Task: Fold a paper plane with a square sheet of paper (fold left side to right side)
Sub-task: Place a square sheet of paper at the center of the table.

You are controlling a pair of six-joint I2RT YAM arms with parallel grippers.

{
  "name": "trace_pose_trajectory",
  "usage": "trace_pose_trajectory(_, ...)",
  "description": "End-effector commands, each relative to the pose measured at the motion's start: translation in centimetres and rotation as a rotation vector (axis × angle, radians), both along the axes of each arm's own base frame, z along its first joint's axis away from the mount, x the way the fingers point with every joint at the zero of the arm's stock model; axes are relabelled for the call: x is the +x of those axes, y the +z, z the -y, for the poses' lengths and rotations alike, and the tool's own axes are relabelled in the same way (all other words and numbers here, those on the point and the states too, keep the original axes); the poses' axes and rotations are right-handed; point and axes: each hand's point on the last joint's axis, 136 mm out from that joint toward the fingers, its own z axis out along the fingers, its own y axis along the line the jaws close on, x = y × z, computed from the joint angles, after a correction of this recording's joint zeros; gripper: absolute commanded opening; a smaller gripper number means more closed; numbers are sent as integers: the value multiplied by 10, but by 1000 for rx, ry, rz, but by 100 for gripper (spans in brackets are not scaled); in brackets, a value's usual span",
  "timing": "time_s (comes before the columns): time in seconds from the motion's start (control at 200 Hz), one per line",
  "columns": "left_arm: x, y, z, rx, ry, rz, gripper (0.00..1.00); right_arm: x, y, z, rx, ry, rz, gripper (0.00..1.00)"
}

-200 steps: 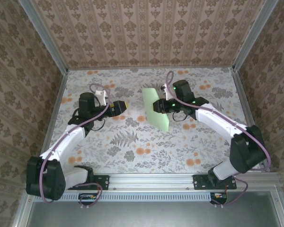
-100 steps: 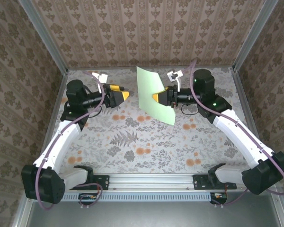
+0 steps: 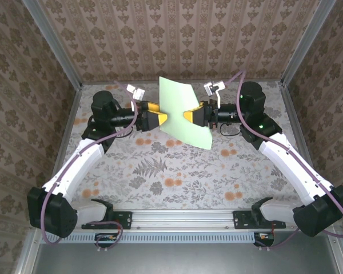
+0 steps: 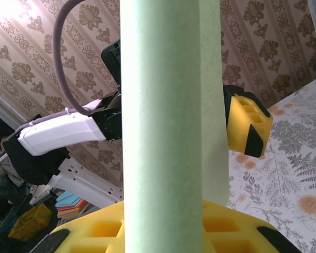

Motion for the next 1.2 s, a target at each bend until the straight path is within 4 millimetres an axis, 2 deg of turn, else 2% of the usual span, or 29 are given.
trace_pose_trajectory(0.0,-8,25,0,-37,-33,100,63,-6,5,3,-7,-4,33,25)
trace_pose_trajectory(0.135,-9,24,-1,-33,-22,94,28,1,-5,8,-39,-56,30,26)
trace_pose_trajectory(0.275,-8,15,-3,-6,8,81,0,10,-15,15,-69,-117,15,29)
trace_pose_trajectory(0.375,-5,3,-4,16,38,52,0,19,-28,22,-115,-186,-3,36)
trace_pose_trajectory(0.52,5,-28,-7,74,107,-39,0,35,-52,39,-208,-321,-41,52)
trace_pose_trajectory(0.815,18,-122,-12,183,229,-314,0,60,-117,80,-415,-575,-188,77)
trace_pose_trajectory(1.04,11,-208,-19,297,306,-548,0,63,-173,95,-526,-656,-340,79)
trace_pose_trajectory(1.195,7,-261,-29,393,372,-685,0,65,-213,93,-537,-673,-478,62)
